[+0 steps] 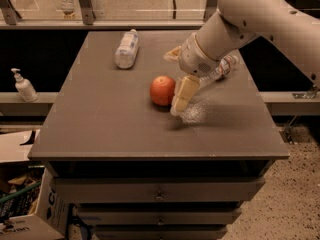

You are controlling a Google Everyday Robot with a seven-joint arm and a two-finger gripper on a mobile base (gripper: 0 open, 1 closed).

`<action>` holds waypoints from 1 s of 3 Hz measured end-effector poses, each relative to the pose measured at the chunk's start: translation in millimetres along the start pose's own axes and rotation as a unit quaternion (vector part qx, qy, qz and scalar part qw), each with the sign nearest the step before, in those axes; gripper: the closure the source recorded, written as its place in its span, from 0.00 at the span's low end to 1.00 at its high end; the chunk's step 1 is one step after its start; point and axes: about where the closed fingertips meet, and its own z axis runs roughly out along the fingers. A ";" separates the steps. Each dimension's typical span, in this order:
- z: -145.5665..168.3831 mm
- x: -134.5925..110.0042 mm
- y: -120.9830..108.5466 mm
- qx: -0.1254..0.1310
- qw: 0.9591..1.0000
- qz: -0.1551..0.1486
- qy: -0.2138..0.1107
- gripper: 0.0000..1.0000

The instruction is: Pick apple

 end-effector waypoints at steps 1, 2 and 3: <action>10.0 7.0 -0.6 -0.005 1.000 0.008 0.002 0.00; 20.2 10.0 4.0 -0.009 1.000 0.014 0.003 0.18; 28.9 11.6 8.6 -0.017 0.999 0.030 0.014 0.41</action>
Offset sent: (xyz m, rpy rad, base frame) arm -0.0017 0.0030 -0.0336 -0.0059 0.0419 -0.0253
